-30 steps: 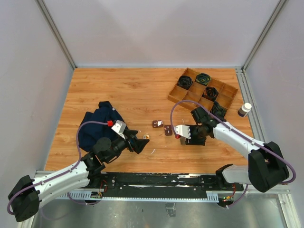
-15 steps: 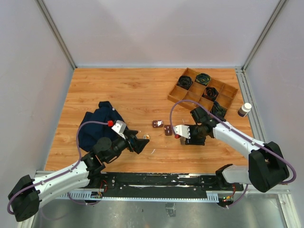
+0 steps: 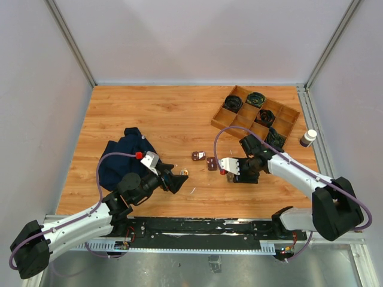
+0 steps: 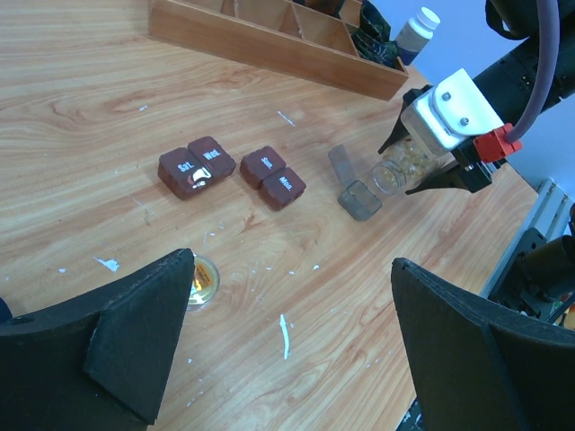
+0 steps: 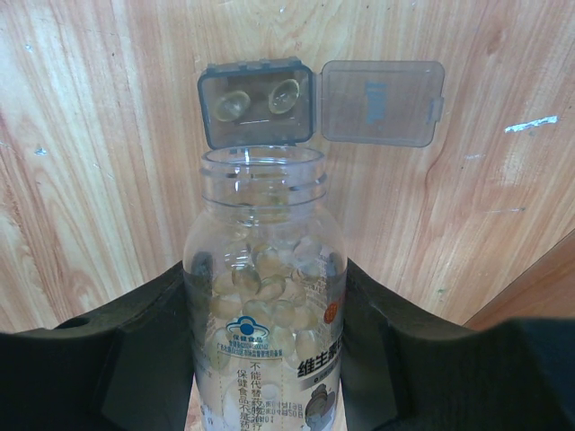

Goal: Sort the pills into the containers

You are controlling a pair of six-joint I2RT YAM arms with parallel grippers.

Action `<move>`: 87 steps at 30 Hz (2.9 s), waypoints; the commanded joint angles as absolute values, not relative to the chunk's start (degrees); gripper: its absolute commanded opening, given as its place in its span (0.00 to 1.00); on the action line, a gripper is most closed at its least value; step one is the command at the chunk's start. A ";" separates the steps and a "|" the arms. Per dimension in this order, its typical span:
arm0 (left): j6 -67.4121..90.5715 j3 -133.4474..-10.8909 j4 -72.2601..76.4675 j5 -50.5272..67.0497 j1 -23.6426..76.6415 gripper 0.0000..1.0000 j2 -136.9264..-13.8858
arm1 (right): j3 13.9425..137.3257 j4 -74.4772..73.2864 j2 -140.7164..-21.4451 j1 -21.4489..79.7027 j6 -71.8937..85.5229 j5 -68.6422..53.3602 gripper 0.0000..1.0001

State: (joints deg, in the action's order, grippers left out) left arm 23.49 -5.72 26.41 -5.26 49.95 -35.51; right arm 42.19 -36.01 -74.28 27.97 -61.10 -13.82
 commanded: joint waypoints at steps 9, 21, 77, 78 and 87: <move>24.05 -5.19 28.09 -4.41 49.74 0.95 -35.16 | 42.34 -37.50 -72.94 27.71 -61.03 -17.07 0.01; 26.93 -6.91 29.10 -1.48 49.66 0.99 -37.94 | 46.93 -40.12 -66.02 23.94 -58.55 -30.58 0.01; 22.81 -42.36 -6.08 -17.67 49.66 0.62 -86.72 | 37.24 35.07 -59.97 10.12 18.95 -68.58 0.01; 22.85 -42.41 -6.08 -17.41 49.64 0.61 -87.00 | 37.16 35.07 -60.01 10.11 18.98 -68.63 0.01; 23.55 -43.01 -6.60 -16.44 50.05 0.57 -88.91 | 37.13 35.06 -59.96 9.90 19.30 -68.64 0.01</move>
